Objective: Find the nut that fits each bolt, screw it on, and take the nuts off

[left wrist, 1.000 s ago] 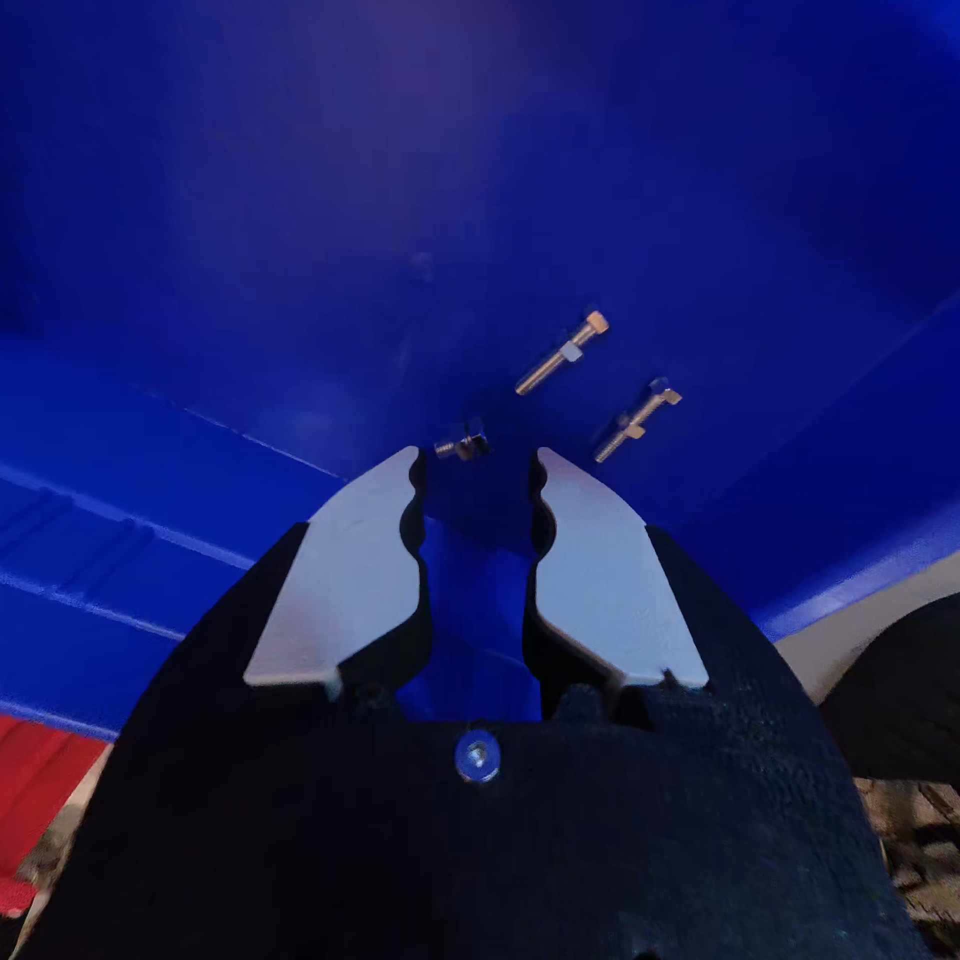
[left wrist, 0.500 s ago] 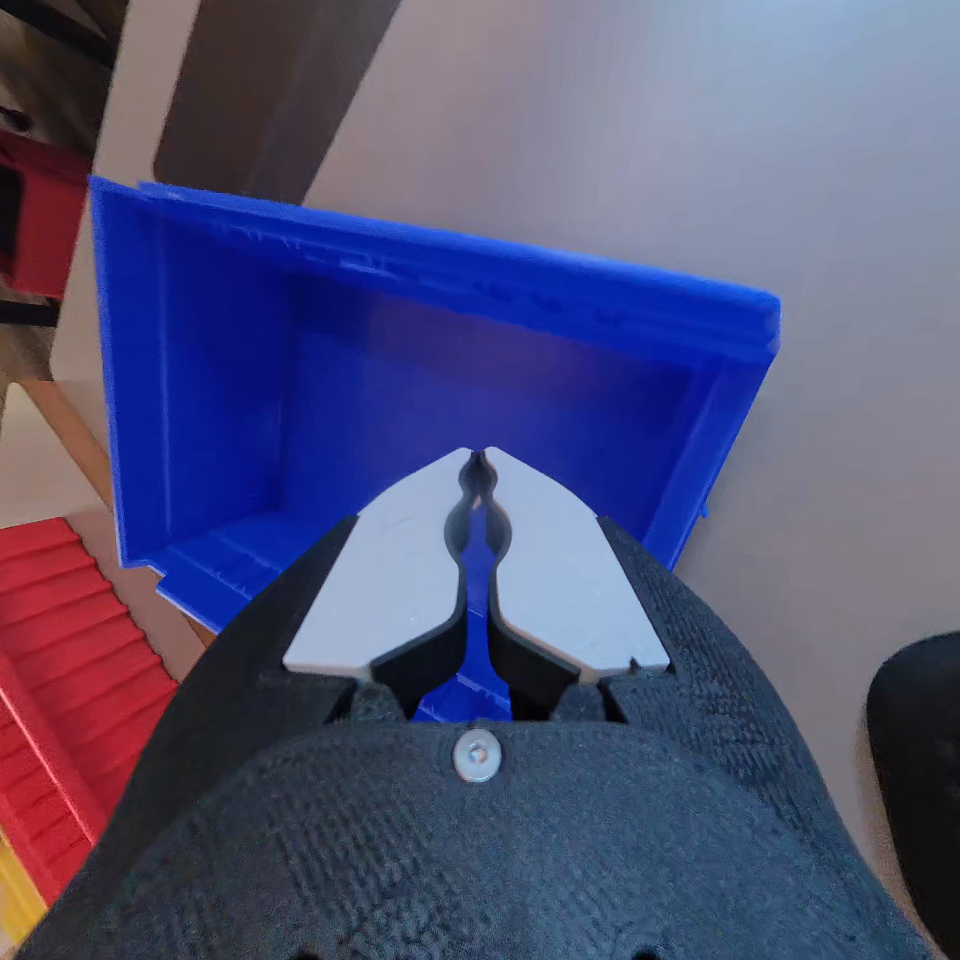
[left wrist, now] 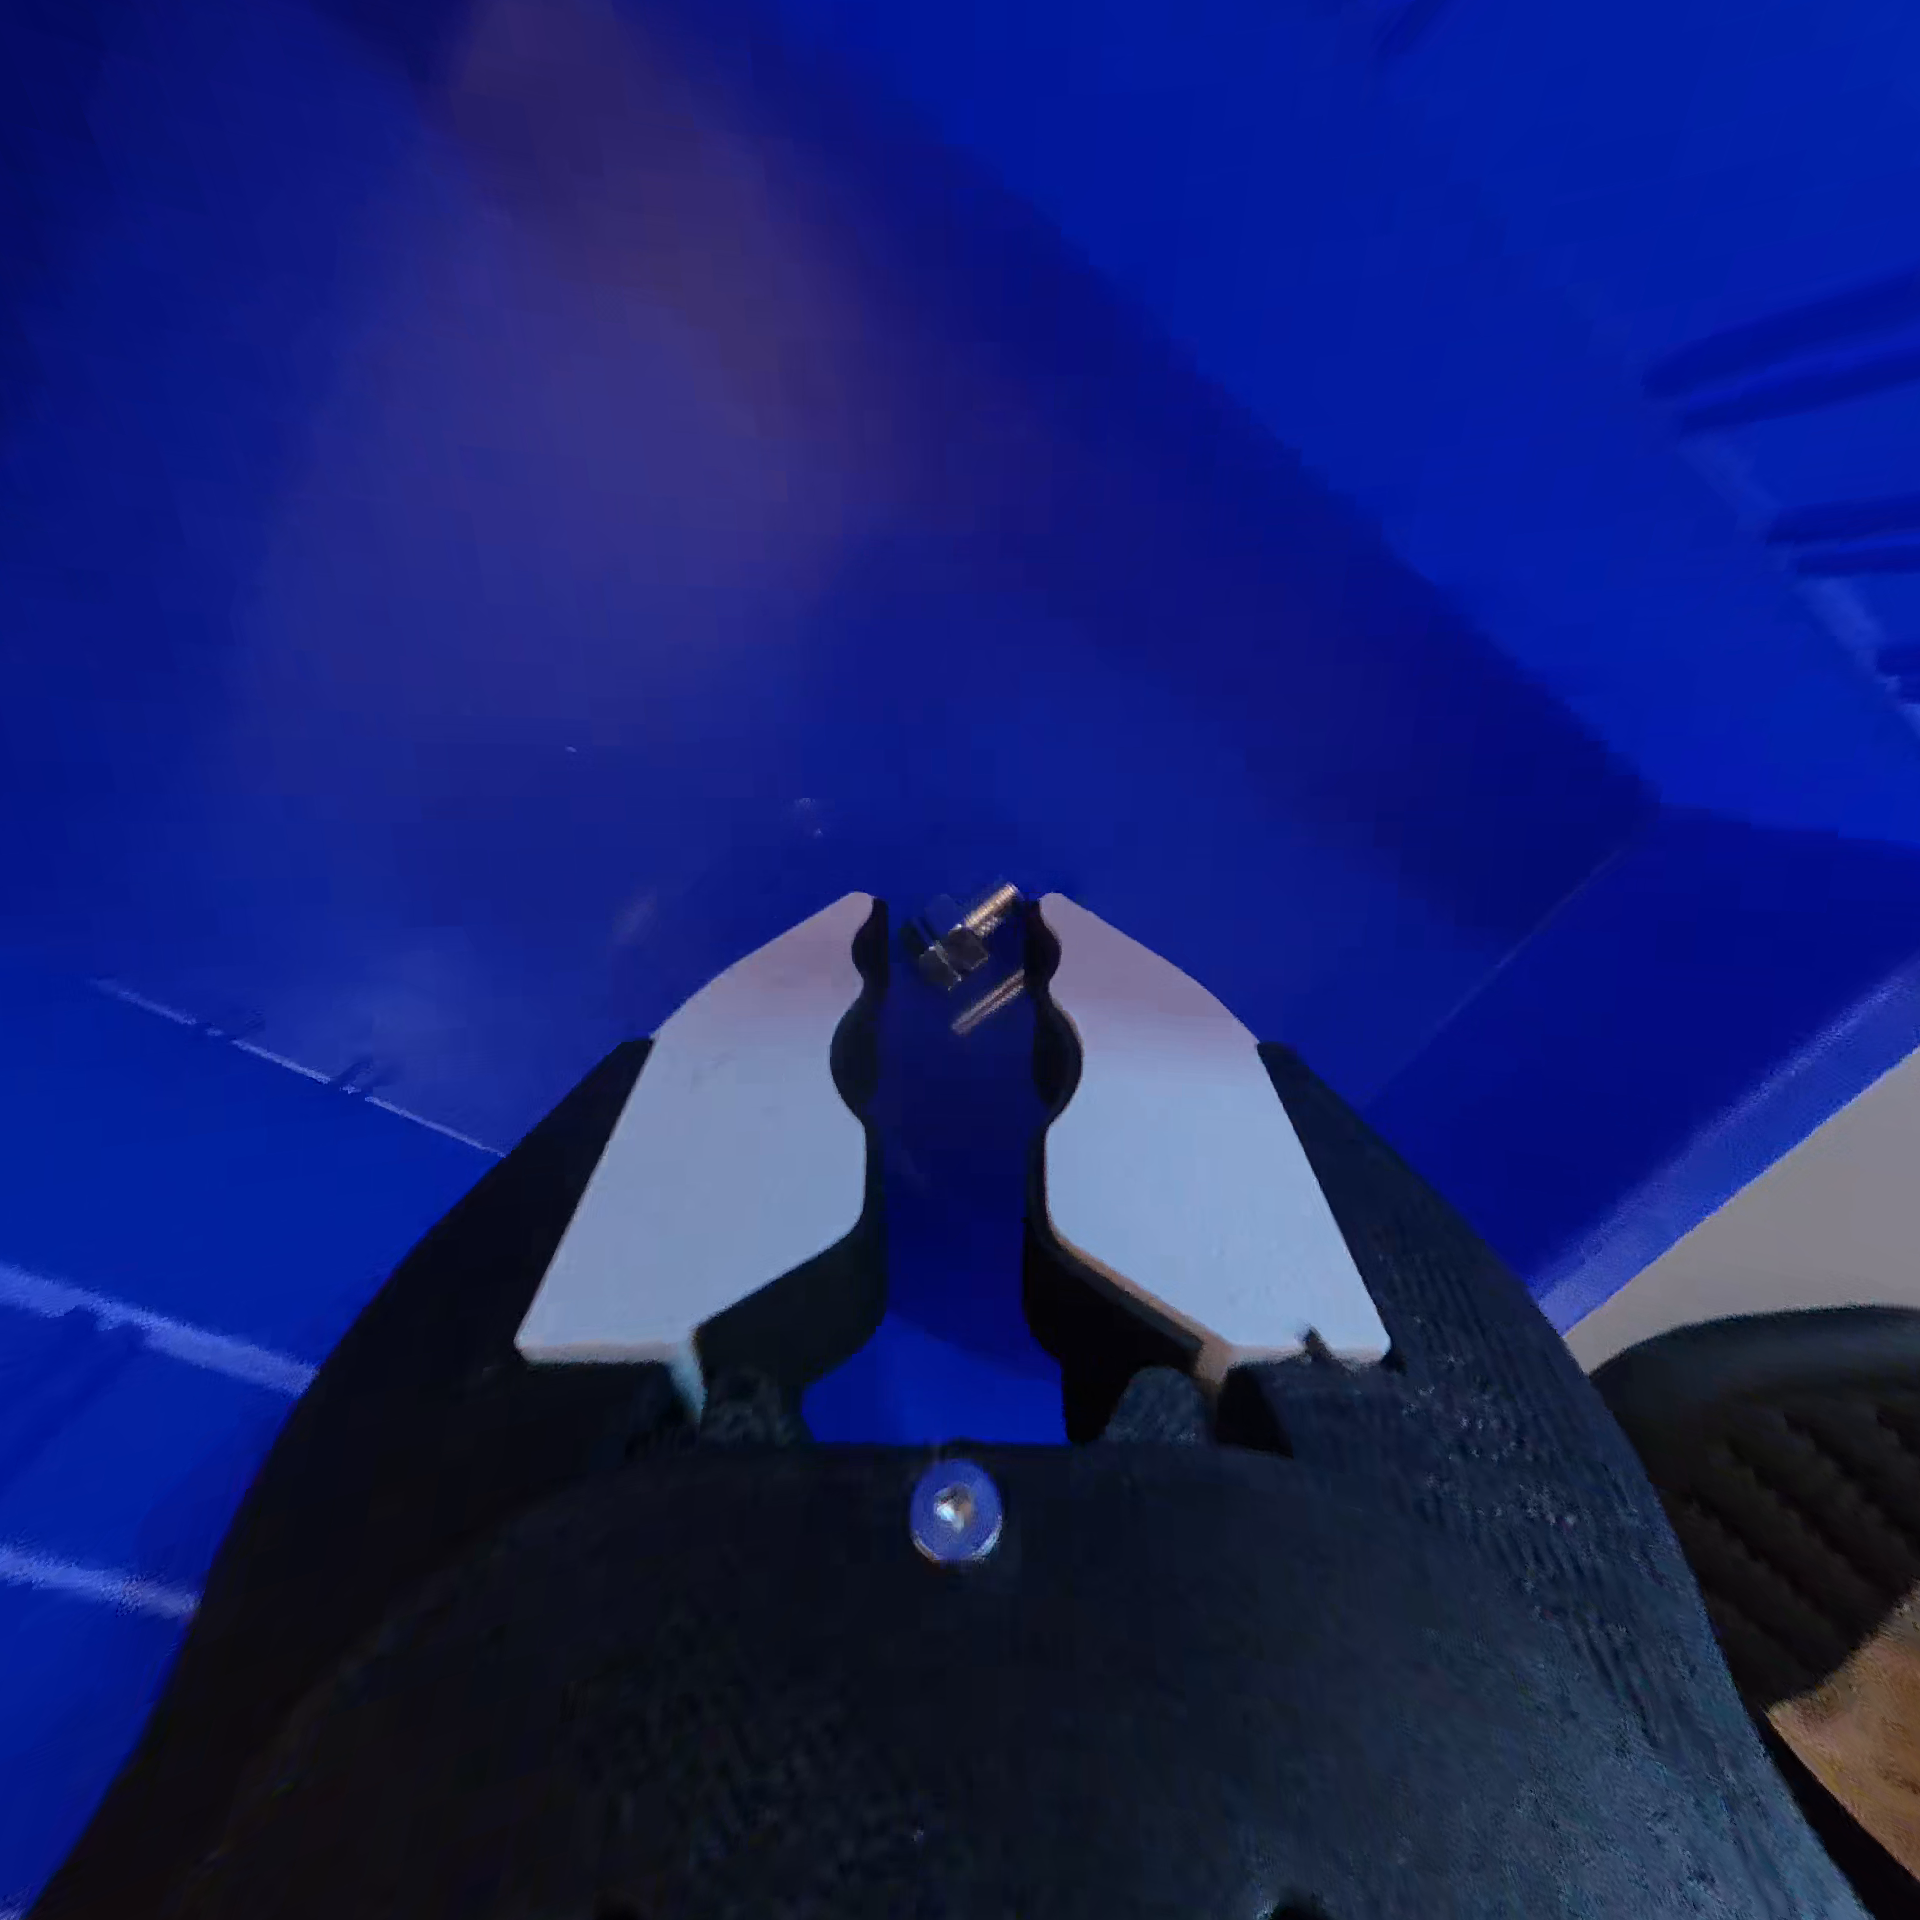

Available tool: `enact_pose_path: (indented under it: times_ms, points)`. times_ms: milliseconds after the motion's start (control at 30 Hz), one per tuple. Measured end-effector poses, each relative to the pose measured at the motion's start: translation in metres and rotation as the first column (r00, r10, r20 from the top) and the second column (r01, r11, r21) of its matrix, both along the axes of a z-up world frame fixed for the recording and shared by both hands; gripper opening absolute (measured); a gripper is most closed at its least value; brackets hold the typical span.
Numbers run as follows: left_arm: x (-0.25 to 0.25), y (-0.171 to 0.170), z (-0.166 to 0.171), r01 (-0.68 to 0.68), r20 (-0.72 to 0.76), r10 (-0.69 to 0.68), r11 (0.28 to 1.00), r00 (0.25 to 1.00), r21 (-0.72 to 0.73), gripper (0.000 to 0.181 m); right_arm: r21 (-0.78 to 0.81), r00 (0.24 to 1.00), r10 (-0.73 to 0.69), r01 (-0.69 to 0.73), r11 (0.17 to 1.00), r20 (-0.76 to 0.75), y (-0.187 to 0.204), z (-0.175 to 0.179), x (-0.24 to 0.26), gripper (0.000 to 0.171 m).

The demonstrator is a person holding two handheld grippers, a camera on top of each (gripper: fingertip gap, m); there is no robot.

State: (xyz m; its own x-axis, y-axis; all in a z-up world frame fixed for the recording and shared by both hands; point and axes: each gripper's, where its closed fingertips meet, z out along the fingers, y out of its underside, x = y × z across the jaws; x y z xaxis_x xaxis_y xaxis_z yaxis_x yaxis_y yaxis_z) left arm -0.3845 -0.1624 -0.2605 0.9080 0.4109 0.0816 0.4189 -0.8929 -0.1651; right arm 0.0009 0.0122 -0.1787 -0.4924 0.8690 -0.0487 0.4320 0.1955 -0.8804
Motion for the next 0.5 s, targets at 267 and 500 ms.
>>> enact_pose_path:
  times_ms: [267, 500]
  points:
    - [0.006, 0.015, 0.025, 0.027, -0.031, -0.023, 0.991, 0.999, 0.134, 0.022, -0.001, 1.0, -0.004, 0.004, 1.0, -0.016, 0.001, -0.001, -0.001, 0.023]
    - [0.178, 0.108, 0.204, 0.048, 0.087, -0.383, 0.33, 0.92, 0.943, 0.021, -0.03, 0.945, -0.07, 0.064, 0.997, -0.319, 0.001, 0.045, -0.019, 0.024]
